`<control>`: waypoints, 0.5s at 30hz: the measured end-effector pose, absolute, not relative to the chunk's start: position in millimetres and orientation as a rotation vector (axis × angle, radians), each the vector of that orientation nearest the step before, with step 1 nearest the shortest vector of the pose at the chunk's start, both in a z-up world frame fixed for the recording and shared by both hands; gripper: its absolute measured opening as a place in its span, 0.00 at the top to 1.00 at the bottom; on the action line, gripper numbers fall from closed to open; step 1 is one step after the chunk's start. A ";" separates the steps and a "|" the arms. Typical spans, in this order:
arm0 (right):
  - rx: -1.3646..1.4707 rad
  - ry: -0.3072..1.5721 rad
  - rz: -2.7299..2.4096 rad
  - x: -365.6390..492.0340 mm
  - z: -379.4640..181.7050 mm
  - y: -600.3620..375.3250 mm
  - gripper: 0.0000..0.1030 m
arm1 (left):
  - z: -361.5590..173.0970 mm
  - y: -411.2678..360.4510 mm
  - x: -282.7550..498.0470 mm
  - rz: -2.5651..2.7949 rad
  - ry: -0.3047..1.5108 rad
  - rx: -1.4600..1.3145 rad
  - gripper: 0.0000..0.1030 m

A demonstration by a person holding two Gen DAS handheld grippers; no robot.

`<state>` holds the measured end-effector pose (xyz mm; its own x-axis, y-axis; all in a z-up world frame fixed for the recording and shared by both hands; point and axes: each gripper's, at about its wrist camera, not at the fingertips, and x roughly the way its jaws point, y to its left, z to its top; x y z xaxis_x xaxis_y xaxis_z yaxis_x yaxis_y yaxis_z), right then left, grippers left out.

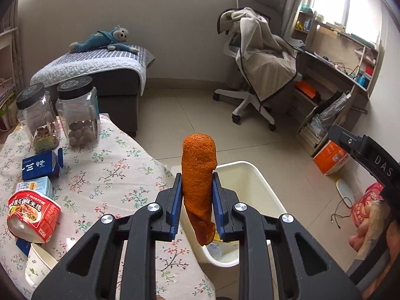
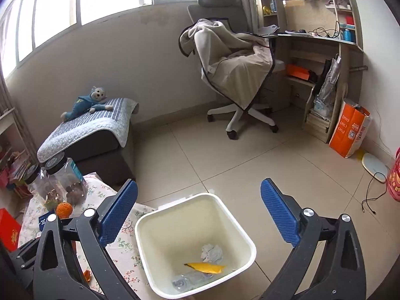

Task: Collect trash
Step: 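Carry the orange peel over the bin and release it with the left gripper, then move both tools back toward the table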

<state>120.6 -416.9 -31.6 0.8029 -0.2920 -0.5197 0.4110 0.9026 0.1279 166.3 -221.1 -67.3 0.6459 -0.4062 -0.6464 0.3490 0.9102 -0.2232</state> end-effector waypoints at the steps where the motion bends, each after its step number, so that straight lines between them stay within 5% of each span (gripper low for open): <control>1: 0.250 0.509 -0.392 118.6 -30.5 -422.1 0.08 | -68.3 -228.8 167.4 -0.441 0.762 -0.081 0.78; 11: 0.295 0.463 -0.508 99.5 -23.3 -455.9 0.07 | -76.3 -294.3 175.5 -0.553 0.834 -0.084 0.74; 13: 0.279 0.457 -0.529 96.4 -22.0 -456.9 0.07 | -76.6 -300.7 175.7 -0.561 0.841 -0.084 0.49; 15: 0.261 0.453 -0.546 94.4 -20.6 -456.6 0.07 | -74.4 -301.7 174.4 -0.559 0.833 -0.092 0.43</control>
